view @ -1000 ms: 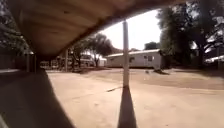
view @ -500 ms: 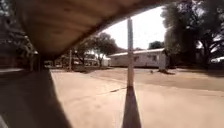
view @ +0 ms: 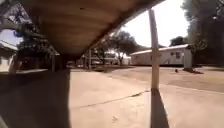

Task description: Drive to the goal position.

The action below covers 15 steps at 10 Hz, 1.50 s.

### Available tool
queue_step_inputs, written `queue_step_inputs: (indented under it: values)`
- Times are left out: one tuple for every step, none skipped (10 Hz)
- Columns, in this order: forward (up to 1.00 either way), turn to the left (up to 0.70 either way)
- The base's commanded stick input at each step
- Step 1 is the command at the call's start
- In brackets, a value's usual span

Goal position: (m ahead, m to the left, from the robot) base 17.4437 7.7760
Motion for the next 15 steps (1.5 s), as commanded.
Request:
queue_step_inputs:
  values:
    - [0.85,0.34]
    - [0.85,0.34]
    - [0.85,0.34]
    - [0.85,0.34]
    - [0.85,0.34]
    - [0.85,0.00]
    - [0.85,0.00]
    - [0.85,0.00]
    - [0.85,0.00]
    - [0.85,0.00]
    - [0.85,0.00]
    - [0.85,0.00]
    - [0.85,0.00]
    - [0.85,0.00]
    - [0.85,0.00]
